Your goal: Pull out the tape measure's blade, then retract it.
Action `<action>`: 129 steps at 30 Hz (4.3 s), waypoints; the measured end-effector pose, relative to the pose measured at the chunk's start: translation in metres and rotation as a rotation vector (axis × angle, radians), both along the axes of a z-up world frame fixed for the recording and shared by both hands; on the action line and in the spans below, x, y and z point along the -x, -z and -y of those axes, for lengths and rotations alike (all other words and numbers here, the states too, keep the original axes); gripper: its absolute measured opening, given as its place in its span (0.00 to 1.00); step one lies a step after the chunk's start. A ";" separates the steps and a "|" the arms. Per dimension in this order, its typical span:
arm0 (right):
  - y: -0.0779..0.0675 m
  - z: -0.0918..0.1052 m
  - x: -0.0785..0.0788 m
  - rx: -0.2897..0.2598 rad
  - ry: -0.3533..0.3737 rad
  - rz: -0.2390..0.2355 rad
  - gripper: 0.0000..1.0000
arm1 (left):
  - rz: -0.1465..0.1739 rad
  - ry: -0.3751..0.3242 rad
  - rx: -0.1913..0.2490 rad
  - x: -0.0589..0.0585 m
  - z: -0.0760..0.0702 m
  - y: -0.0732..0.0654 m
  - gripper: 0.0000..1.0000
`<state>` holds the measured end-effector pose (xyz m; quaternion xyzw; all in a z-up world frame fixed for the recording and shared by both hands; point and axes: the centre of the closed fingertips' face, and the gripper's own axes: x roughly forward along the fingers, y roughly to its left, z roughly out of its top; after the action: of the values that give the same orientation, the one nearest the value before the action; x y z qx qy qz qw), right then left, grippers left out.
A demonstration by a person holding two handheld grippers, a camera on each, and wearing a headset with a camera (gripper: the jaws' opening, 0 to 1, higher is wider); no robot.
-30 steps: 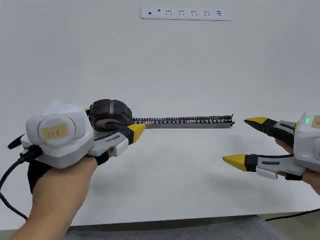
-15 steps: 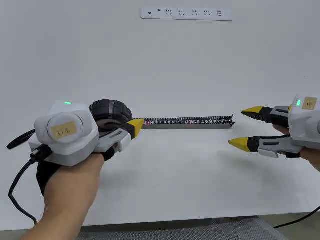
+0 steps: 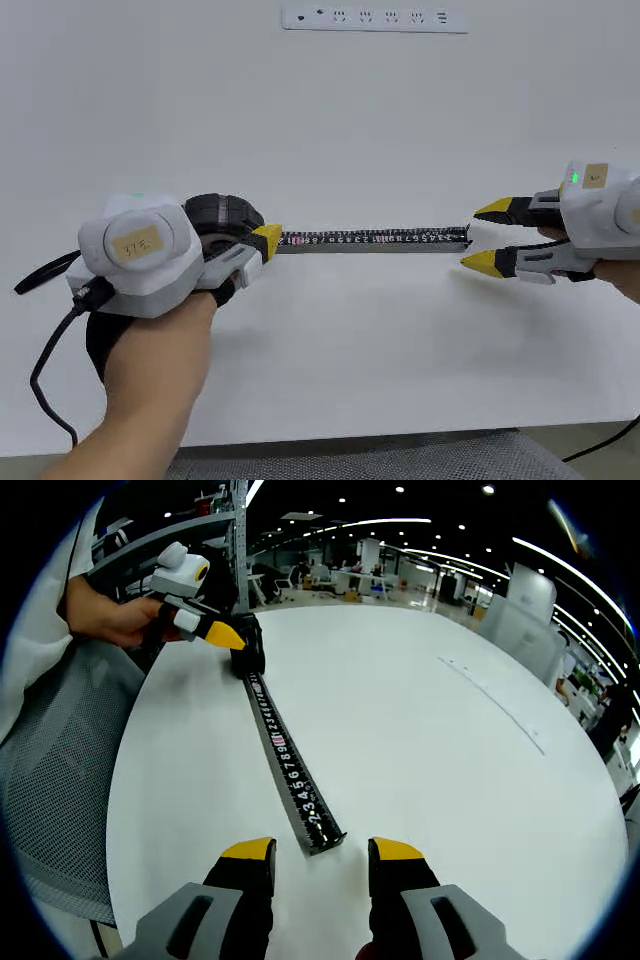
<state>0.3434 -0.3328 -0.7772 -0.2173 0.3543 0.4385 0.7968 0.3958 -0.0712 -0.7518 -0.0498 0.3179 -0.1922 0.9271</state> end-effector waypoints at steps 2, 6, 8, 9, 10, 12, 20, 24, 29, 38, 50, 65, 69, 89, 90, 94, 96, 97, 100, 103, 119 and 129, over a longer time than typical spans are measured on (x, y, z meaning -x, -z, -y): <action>0.002 0.000 -0.002 0.010 -0.018 -0.007 0.34 | -0.005 -0.010 0.006 -0.001 -0.001 0.001 0.66; 0.006 -0.001 -0.004 0.018 -0.044 -0.022 0.31 | -0.003 -0.011 -0.003 -0.001 -0.001 0.001 0.66; 0.007 -0.002 -0.005 0.021 -0.059 -0.024 0.29 | -0.003 -0.015 -0.004 -0.001 -0.001 0.001 0.66; 0.007 -0.002 -0.006 0.017 -0.063 -0.031 0.28 | -0.005 -0.025 0.001 -0.002 -0.002 0.001 0.65; 0.008 -0.002 -0.006 0.014 -0.069 -0.039 0.27 | -0.008 -0.031 0.005 -0.002 -0.003 0.001 0.64; 0.009 -0.002 -0.005 0.018 -0.083 -0.044 0.26 | -0.014 -0.040 0.006 -0.003 -0.003 0.002 0.64; 0.009 -0.004 -0.003 0.016 -0.133 -0.057 0.20 | -0.015 -0.054 -0.003 -0.004 -0.004 0.004 0.62; 0.011 -0.006 -0.002 0.010 -0.143 -0.065 0.18 | -0.020 -0.057 0.002 -0.004 -0.005 0.005 0.60; 0.013 -0.005 -0.002 0.013 -0.155 -0.069 0.15 | -0.025 -0.063 0.005 -0.005 -0.004 0.006 0.60; 0.012 -0.005 -0.002 0.029 -0.174 -0.057 0.14 | -0.022 -0.078 -0.001 -0.005 -0.004 0.007 0.61; 0.013 -0.006 -0.003 0.036 -0.181 -0.047 0.13 | -0.037 -0.070 -0.034 -0.005 -0.004 0.009 0.61; 0.013 -0.010 -0.004 0.032 -0.191 -0.033 0.12 | -0.049 -0.057 -0.037 -0.005 -0.006 0.010 0.58; 0.013 -0.010 -0.003 0.034 -0.192 -0.033 0.12 | -0.050 -0.057 -0.033 -0.005 -0.006 0.010 0.58; 0.012 -0.034 -0.010 -0.012 -0.193 -0.028 0.11 | -0.051 -0.058 -0.013 -0.005 -0.006 0.010 0.57; 0.012 -0.035 -0.011 -0.014 -0.194 -0.027 0.11 | -0.053 -0.061 -0.010 -0.005 -0.006 0.010 0.58; 0.012 -0.040 -0.013 -0.020 -0.197 -0.027 0.11 | -0.055 -0.064 -0.002 -0.005 -0.006 0.009 0.57; 0.011 -0.042 -0.013 -0.027 -0.200 -0.026 0.11 | -0.058 -0.065 0.002 -0.005 -0.006 0.009 0.57; 0.011 -0.042 -0.014 -0.027 -0.202 -0.026 0.11 | -0.059 -0.064 0.001 -0.005 -0.006 0.009 0.57; 0.011 -0.046 -0.014 -0.039 -0.203 -0.029 0.11 | -0.060 -0.062 0.003 -0.005 -0.006 0.009 0.57; 0.011 -0.051 -0.015 -0.048 -0.207 -0.029 0.11 | -0.060 -0.065 0.009 -0.004 -0.007 0.009 0.57; 0.012 -0.084 -0.020 -0.081 -0.237 -0.027 0.11 | -0.062 -0.062 0.017 -0.005 -0.007 0.009 0.57; 0.009 -0.103 -0.022 -0.113 -0.246 -0.031 0.11 | -0.066 -0.060 0.023 -0.005 -0.007 0.009 0.57</action>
<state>0.3657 -0.2294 -0.7866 -0.2070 0.3119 0.5556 0.7424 0.4012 -0.0639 -0.7612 -0.0762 0.3443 -0.1660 0.9209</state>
